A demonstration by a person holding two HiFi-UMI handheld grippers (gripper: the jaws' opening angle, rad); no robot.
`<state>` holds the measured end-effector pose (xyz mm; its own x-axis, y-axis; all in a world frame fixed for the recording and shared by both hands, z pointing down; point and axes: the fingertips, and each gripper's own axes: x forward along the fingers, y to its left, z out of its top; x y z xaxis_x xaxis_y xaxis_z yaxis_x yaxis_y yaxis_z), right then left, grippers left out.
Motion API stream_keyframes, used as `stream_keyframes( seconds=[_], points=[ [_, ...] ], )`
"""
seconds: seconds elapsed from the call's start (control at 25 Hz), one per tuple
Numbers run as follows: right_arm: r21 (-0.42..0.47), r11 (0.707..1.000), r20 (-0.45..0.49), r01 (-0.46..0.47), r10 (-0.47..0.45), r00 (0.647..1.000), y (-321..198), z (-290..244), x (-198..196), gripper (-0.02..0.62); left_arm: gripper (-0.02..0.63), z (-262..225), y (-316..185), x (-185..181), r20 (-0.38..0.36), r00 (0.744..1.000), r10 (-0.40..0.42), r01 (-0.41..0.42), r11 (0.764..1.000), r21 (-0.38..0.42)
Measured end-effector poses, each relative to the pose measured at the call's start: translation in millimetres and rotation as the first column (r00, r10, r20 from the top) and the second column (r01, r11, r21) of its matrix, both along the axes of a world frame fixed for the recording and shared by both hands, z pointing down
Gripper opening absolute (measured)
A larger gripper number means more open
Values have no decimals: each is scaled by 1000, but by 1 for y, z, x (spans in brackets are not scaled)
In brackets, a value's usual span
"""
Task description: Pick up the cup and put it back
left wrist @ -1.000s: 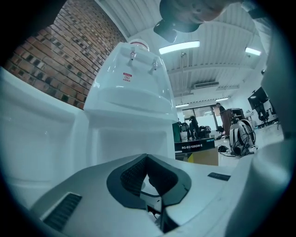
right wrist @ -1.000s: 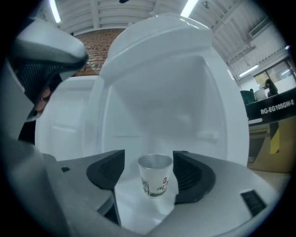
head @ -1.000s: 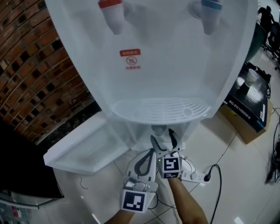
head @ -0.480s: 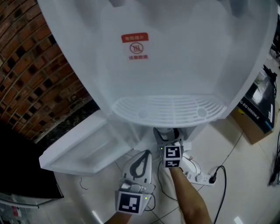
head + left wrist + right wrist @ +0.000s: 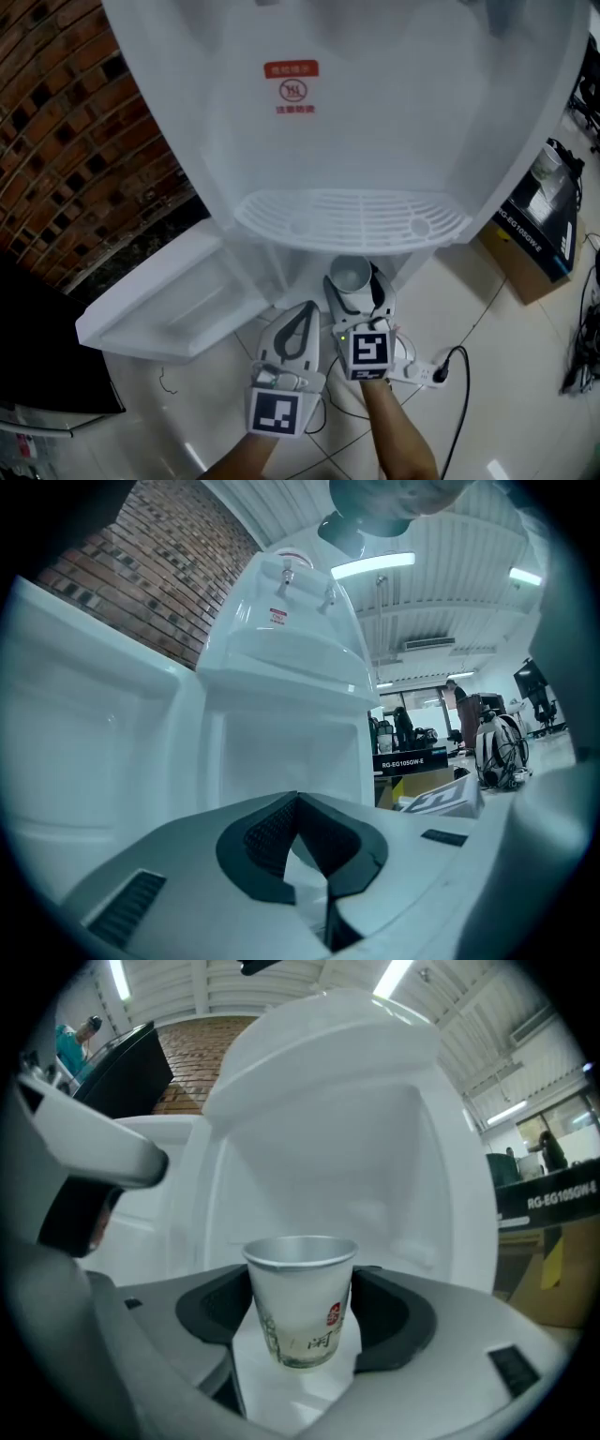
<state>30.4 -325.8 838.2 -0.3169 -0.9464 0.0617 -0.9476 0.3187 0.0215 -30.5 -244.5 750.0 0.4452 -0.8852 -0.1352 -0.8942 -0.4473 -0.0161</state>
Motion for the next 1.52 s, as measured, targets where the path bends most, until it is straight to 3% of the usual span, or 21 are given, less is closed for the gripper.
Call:
stream_keyframes(
  seconds=[0.24,0.48,0.72,0.88,1.28,1.52],
  points=[
    [7,999,3,-50,50,999,60,-51,18,337,2,-10,8,5,23,1000,2,-2,999,32],
    [39,998,-66,-42,45,997,87,-88,22,337,2,-36,9,12,23,1000,10,-12,996,86],
    [35,998,-67,-46,48,997,101,-135,24,337,2,-71,21,18,52,998,33,-36,998,58],
    [20,999,-80,-44,46,996,115,-181,27,337,2,-115,29,22,104,993,59,-63,997,39],
    [-45,999,-99,-5,0,995,166,-299,28,336,2,-258,74,3,92,994,51,-50,999,-15],
    [-70,997,-45,-7,3,999,201,-375,25,331,2,-339,108,9,120,989,89,-83,995,-56]
  ],
)
